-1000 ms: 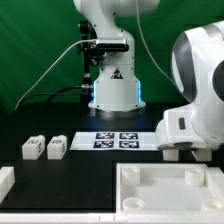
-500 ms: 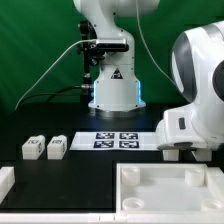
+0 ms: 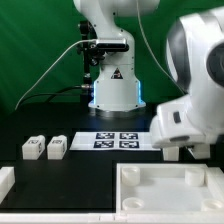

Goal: Assemble one leg

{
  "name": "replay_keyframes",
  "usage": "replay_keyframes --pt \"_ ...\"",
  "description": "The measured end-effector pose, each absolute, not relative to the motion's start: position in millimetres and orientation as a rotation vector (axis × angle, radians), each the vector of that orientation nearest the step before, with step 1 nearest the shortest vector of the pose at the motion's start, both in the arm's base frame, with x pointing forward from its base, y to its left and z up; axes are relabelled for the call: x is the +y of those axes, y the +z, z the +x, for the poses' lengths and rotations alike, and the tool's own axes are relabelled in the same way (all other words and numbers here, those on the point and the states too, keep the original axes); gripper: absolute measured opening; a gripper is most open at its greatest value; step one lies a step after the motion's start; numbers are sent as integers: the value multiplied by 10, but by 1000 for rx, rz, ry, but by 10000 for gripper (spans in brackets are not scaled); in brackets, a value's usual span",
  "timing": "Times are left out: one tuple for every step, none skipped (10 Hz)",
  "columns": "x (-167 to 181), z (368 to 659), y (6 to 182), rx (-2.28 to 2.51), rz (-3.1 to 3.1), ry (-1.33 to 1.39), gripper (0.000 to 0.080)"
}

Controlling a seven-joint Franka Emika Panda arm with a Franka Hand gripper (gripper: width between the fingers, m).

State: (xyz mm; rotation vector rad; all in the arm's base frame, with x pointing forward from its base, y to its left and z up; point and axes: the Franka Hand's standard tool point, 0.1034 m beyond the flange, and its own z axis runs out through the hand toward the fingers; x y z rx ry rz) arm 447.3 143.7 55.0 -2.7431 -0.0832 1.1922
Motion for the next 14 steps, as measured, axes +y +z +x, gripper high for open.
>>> replay_keyframes --pt "1364 4672 683 -70 -2769 1104 291" --pt "1281 4878 895 -41 -2848 877 291" --pt "1199 4929 1113 -36 -2881 771 291" --pt "1124 5129 1279 -22 -2920 593 291" --pt "1131 5196 1227 -8 -2958 395 291" --pt "1138 5174 1176 -5 -2983 240 291" --pt "1115 5198 1192 2 -2998 80 291" --pt "1087 5214 1190 5 -3002 15 291" --pt "916 5548 1280 -110 -3002 -189 291" --pt "791 5825 1412 -114 -3002 -348 291" --pt "806 6039 1543 -115 -2989 -478 292" --pt "922 6130 1669 -32 -2936 -711 292" --pt "944 6082 1647 -58 -2916 -826 292" --pt "917 6082 1621 -51 -2902 -891 292"
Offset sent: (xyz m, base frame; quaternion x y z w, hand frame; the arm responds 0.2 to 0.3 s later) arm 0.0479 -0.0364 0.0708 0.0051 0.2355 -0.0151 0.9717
